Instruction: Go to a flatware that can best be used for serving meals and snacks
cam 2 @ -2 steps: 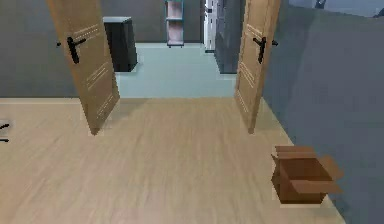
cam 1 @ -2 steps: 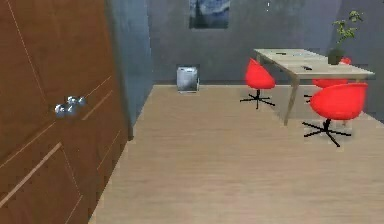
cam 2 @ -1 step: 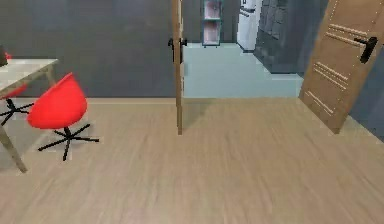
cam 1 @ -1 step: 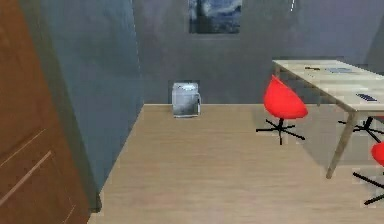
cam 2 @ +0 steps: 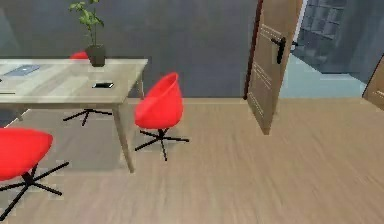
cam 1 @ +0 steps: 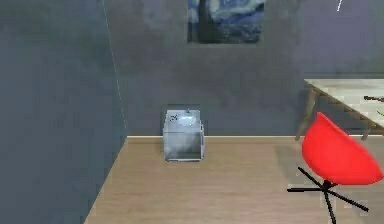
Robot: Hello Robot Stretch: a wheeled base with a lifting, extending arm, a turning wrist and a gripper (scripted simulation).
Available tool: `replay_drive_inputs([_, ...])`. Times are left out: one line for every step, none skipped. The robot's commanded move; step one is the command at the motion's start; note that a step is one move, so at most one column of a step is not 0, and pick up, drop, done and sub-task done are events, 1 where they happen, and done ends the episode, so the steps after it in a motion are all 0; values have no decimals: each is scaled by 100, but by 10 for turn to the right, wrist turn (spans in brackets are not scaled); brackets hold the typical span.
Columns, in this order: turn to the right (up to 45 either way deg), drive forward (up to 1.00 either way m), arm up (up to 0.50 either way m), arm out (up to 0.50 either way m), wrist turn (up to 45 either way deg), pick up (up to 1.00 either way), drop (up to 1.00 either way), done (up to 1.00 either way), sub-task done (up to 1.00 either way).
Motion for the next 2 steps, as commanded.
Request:
replay_drive_inputs([0,100,0,0,0,0,0,0,0])
replay_drive_inputs([0,0,0,0,0,0,0,100,0])
